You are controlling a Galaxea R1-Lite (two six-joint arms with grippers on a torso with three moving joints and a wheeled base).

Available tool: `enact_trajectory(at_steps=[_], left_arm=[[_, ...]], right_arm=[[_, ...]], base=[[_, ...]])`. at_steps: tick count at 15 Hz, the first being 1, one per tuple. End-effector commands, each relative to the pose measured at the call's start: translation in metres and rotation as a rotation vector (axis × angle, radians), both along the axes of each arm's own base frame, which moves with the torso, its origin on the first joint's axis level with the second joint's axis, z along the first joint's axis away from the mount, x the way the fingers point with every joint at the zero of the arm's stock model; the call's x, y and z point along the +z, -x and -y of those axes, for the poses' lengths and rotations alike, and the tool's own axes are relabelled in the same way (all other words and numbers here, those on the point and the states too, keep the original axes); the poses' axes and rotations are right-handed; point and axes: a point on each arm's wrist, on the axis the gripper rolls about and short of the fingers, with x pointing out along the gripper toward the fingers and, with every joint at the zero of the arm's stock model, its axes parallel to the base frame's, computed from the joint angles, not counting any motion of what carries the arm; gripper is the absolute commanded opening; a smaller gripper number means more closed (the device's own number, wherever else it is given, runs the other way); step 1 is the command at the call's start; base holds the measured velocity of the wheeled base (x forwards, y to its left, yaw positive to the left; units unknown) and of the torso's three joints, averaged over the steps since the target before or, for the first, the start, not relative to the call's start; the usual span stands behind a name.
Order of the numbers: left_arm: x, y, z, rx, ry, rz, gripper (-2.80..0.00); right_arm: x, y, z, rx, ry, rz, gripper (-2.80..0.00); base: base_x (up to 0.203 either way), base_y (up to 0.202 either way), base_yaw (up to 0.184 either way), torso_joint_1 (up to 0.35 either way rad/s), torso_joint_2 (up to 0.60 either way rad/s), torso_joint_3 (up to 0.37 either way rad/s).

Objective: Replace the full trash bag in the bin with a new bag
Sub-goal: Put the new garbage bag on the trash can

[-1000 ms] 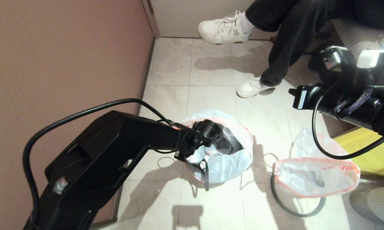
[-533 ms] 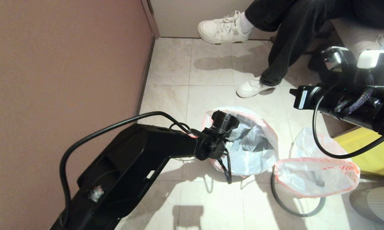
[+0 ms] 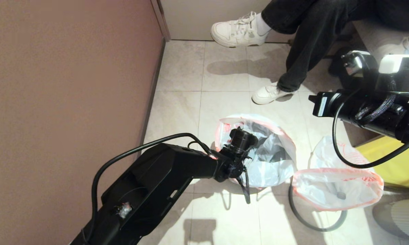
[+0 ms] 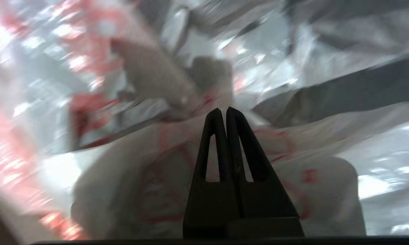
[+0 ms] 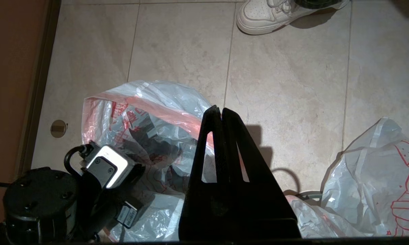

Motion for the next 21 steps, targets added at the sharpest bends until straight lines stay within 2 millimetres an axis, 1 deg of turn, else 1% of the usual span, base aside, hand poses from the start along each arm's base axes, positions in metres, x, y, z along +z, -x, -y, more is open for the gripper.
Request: enact_trajectory(at_steps=[1,3,6,7,8,10,12,13,14,15,16,17,19,20,21], left_arm=[[-0.010,-0.003,0.002,-0.018,0.026,0.009,-2.80],[-0.024,-0.008,-0.007,-0.012,-0.026,-0.051,-2.80],[-0.040,-0.014,-0.038,0.095,-0.172,-0.202,-2.80],[-0.038,-0.013,-0.047,0.155,-0.183,-0.244,-2.80],[-0.030,-0.010,-0.053,0.195,-0.171,-0.271,-2.80],[-0.007,0.000,-0.068,0.275,-0.148,-0.338,-2.80],[0.012,0.006,-0.080,0.319,-0.115,-0.347,-2.80],[0.018,0.008,-0.082,0.320,-0.109,-0.345,-2.80],[0.020,0.008,-0.079,0.313,-0.102,-0.336,-2.80],[0.020,0.005,-0.071,0.300,-0.084,-0.317,-2.80],[0.013,0.000,-0.062,0.283,-0.066,-0.297,-2.80],[0.007,-0.005,-0.053,0.230,-0.044,-0.251,-2.80],[-0.020,-0.021,-0.031,0.098,0.040,-0.119,-2.80],[-0.039,-0.027,-0.023,0.014,0.050,-0.068,-2.80],[-0.049,-0.031,-0.016,-0.048,0.065,0.002,-2.80]], right_arm=[[-0.001,-0.001,-0.001,0.000,0.000,-0.001,-2.80],[-0.001,-0.001,-0.001,0.001,0.001,-0.001,-2.80],[-0.001,0.000,-0.002,0.004,0.001,-0.001,-2.80],[-0.001,0.000,-0.002,0.004,0.001,-0.001,-2.80],[-0.001,0.000,-0.002,0.006,0.001,-0.001,-2.80],[-0.001,0.000,-0.002,0.007,0.001,-0.001,-2.80],[0.000,0.001,-0.002,0.007,0.000,0.001,-2.80],[0.000,0.001,-0.002,0.007,0.000,0.002,-2.80],[0.001,0.002,-0.002,0.007,-0.001,0.003,-2.80],[0.001,0.002,-0.002,0.007,-0.001,0.005,-2.80],[0.001,0.002,-0.002,0.007,-0.001,0.006,-2.80],[0.002,0.002,-0.002,0.007,-0.001,0.006,-2.80],[0.001,0.002,-0.002,0.006,-0.001,0.005,-2.80],[0.001,0.003,-0.006,0.020,-0.001,0.005,-2.80],[0.001,0.002,-0.003,0.009,-0.001,0.004,-2.80]], base=[[0.000,0.000,0.000,0.000,0.00,0.000],[0.000,0.000,0.000,0.000,0.00,0.000],[0.000,0.000,0.000,0.000,0.00,0.000],[0.000,0.000,0.000,0.000,0.00,0.000],[0.000,0.000,0.000,0.000,0.00,0.000],[0.000,0.000,0.000,0.000,0.00,0.000],[0.000,0.000,0.000,0.000,0.00,0.000],[0.000,0.000,0.000,0.000,0.00,0.000],[0.000,0.000,0.000,0.000,0.00,0.000],[0.000,0.000,0.000,0.000,0.00,0.000],[0.000,0.000,0.000,0.000,0.00,0.000],[0.000,0.000,0.000,0.000,0.00,0.000],[0.000,0.000,0.000,0.000,0.00,0.000],[0.000,0.000,0.000,0.000,0.00,0.000],[0.000,0.000,0.000,0.000,0.00,0.000]])
